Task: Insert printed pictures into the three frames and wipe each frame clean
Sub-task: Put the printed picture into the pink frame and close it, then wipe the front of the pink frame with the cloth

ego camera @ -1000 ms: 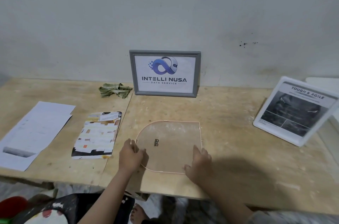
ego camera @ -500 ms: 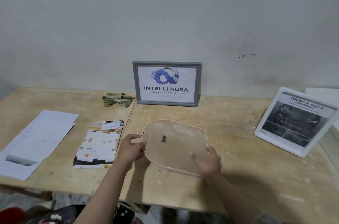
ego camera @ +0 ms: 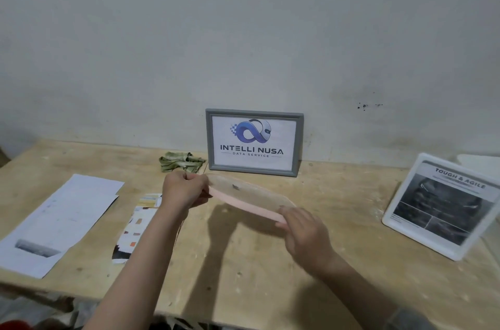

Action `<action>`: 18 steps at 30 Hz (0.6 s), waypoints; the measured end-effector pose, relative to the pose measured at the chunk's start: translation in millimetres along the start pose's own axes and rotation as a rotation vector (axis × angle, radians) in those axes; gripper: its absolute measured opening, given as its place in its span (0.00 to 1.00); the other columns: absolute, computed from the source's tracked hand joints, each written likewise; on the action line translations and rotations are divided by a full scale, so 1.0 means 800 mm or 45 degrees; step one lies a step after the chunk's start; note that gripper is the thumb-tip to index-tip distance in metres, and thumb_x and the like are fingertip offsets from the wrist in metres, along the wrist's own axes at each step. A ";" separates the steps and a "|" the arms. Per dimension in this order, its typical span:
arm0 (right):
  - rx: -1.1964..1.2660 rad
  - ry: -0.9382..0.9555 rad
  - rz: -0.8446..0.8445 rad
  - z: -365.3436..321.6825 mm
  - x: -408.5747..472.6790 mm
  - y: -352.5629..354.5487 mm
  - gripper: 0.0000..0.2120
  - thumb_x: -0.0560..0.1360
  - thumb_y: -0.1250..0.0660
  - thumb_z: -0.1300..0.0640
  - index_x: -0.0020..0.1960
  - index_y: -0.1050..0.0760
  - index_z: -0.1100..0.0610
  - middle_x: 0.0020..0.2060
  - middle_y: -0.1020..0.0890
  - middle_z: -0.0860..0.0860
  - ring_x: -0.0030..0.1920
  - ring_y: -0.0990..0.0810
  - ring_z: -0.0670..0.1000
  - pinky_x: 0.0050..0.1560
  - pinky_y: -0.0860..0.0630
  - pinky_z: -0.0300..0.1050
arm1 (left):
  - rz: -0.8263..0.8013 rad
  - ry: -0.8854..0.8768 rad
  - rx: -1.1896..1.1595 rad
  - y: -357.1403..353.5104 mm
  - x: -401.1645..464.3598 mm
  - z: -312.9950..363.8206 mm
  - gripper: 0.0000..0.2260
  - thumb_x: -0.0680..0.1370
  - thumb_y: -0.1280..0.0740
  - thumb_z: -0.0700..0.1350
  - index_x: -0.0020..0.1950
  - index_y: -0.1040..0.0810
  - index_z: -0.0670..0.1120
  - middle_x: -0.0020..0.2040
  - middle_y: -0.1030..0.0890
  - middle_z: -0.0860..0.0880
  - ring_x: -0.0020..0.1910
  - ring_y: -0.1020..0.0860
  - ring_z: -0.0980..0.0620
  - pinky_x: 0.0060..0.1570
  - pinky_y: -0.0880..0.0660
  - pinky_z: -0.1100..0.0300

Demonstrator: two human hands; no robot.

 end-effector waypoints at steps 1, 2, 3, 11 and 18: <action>0.018 -0.053 0.017 0.000 0.011 0.002 0.16 0.81 0.46 0.54 0.52 0.23 0.60 0.43 0.17 0.53 0.41 0.19 0.52 0.39 0.23 0.43 | 0.020 -0.020 -0.027 0.004 0.001 0.007 0.06 0.71 0.34 0.34 0.34 0.24 0.39 0.26 0.22 0.44 0.25 0.21 0.48 0.25 0.23 0.61; 0.044 -0.122 0.010 0.002 0.023 0.000 0.17 0.81 0.47 0.53 0.50 0.22 0.60 0.40 0.17 0.52 0.38 0.21 0.50 0.35 0.25 0.40 | 0.041 -0.036 -0.076 0.010 0.003 0.014 0.05 0.73 0.35 0.36 0.37 0.24 0.40 0.29 0.21 0.44 0.28 0.20 0.48 0.28 0.23 0.60; 0.085 -0.218 -0.015 0.004 0.035 -0.003 0.17 0.80 0.47 0.52 0.49 0.22 0.59 0.37 0.18 0.50 0.35 0.22 0.48 0.33 0.29 0.37 | 0.059 -0.047 -0.123 0.016 0.006 0.018 0.05 0.75 0.34 0.40 0.39 0.25 0.41 0.32 0.20 0.44 0.31 0.20 0.47 0.32 0.23 0.57; 0.767 -1.043 -0.184 0.024 0.080 -0.091 0.12 0.81 0.43 0.54 0.42 0.26 0.56 0.34 0.23 0.53 0.36 0.24 0.52 0.35 0.28 0.46 | -0.051 0.081 -0.027 0.061 0.064 -0.052 0.10 0.80 0.39 0.51 0.44 0.26 0.46 0.46 0.23 0.47 0.48 0.26 0.47 0.41 0.32 0.55; 0.958 -1.393 -0.359 0.014 0.091 -0.217 0.16 0.81 0.44 0.49 0.45 0.20 0.52 0.38 0.16 0.50 0.43 0.19 0.54 0.49 0.23 0.50 | -0.245 0.226 -0.045 0.113 0.111 -0.117 0.08 0.81 0.39 0.43 0.49 0.23 0.39 0.44 0.21 0.41 0.43 0.23 0.46 0.51 0.27 0.50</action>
Point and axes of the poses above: each hand's wrist, its own x-axis towards the middle knuckle, its own y-axis out of the back of the hand, z = x × y, the point moved 8 cm from there along x, towards the middle knuckle
